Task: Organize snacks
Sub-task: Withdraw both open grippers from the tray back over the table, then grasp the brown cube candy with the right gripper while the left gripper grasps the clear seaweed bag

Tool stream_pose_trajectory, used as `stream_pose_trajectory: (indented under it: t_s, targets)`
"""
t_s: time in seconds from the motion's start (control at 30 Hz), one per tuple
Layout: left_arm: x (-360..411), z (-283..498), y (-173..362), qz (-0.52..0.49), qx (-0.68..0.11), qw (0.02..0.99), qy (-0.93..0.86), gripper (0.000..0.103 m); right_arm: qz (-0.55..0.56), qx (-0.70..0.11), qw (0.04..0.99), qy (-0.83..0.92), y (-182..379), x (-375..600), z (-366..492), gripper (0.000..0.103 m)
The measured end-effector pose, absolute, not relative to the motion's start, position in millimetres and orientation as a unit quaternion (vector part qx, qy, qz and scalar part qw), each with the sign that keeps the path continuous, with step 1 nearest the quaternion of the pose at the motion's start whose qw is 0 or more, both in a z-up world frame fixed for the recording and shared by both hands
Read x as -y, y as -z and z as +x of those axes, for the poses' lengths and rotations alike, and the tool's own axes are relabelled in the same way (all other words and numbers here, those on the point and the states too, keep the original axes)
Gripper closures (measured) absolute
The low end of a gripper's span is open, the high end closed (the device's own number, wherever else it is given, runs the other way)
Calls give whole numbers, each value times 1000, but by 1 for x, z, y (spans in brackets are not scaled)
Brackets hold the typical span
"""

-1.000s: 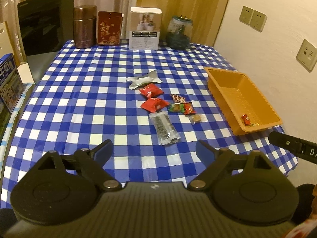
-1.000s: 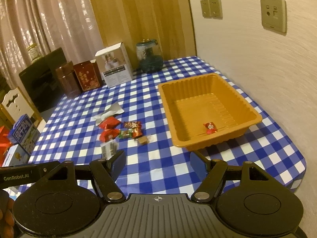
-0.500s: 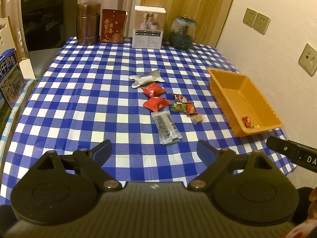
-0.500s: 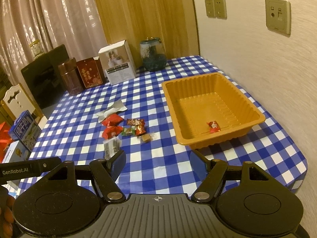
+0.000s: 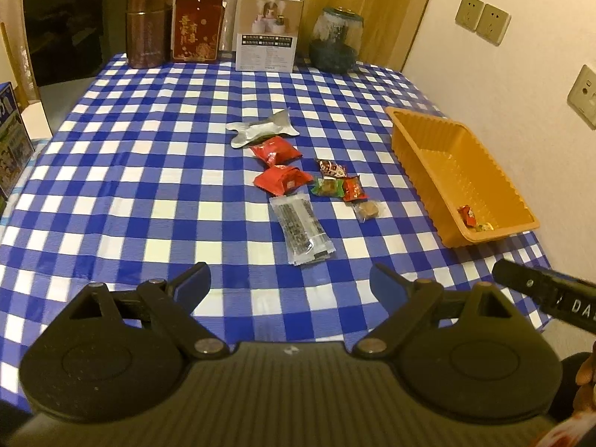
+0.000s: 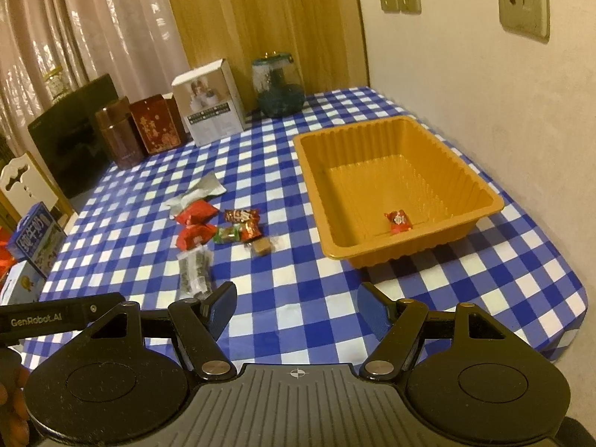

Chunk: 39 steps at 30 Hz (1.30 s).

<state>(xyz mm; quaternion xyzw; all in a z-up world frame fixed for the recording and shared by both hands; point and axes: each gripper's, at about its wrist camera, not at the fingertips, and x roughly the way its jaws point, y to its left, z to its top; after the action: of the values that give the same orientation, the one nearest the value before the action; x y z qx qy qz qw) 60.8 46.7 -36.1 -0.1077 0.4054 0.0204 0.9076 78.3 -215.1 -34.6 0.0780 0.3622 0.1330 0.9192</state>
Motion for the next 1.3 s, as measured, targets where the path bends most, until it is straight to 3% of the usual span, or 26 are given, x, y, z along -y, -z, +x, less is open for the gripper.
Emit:
stream_pose_trajectory:
  t_s: [0.47,0.93,1.3]
  targets:
    - [-45,114,79,-128,-414,901,-22,13,83,-388,909,-125,77,205,110,32]
    - [-36,162,115,-119,-423,898,-17,24,86,-401,904,-120,109,198,134,32]
    - [-36,176,127,-106,-428,898,-4,63,83,-412,898,-130,121,186,144,32]
